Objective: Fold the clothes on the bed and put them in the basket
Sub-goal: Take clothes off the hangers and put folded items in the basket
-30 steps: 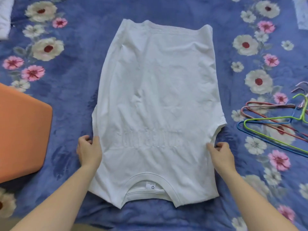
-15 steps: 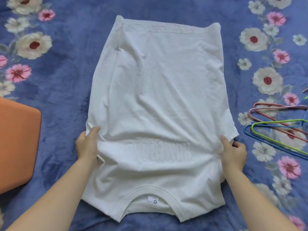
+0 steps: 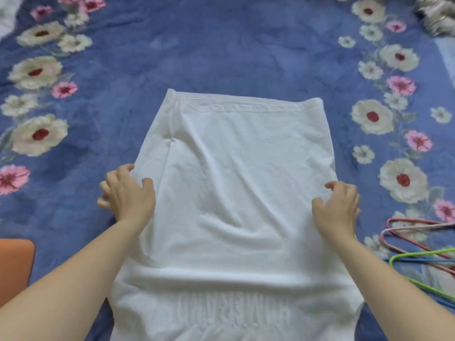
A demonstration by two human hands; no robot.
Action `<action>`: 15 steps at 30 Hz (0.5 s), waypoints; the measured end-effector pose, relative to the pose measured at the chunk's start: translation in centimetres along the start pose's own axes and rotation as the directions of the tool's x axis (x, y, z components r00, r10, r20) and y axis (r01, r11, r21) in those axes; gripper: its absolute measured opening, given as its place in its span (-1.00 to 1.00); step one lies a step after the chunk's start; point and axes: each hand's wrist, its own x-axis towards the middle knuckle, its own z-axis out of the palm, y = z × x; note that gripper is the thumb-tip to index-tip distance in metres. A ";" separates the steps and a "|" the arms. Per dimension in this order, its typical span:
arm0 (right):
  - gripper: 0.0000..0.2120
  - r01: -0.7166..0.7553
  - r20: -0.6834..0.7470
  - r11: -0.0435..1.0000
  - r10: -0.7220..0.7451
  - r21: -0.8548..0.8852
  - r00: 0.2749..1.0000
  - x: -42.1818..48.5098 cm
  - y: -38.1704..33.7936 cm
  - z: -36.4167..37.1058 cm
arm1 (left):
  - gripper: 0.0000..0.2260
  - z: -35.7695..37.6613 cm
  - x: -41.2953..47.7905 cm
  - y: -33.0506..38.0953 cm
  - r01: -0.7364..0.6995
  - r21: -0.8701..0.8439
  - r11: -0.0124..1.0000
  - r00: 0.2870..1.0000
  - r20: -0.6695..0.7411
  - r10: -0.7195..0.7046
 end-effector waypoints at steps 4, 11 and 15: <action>-0.65 0.069 0.051 0.991 -0.076 0.118 0.996 7.6 -3.9 1.6 | -0.73 2.7 5.5 5.6 -0.193 -0.152 0.969 0.978 0.047 0.202; -0.48 0.112 0.033 0.987 -0.117 0.116 0.993 17.3 -6.8 3.4 | -0.59 6.5 12.3 11.7 -0.306 -0.180 0.935 0.939 0.103 0.327; -0.38 0.110 0.145 0.992 -0.119 0.068 0.982 20.0 -7.4 3.3 | -0.48 7.2 13.0 12.6 -0.467 0.049 0.883 0.834 0.356 0.422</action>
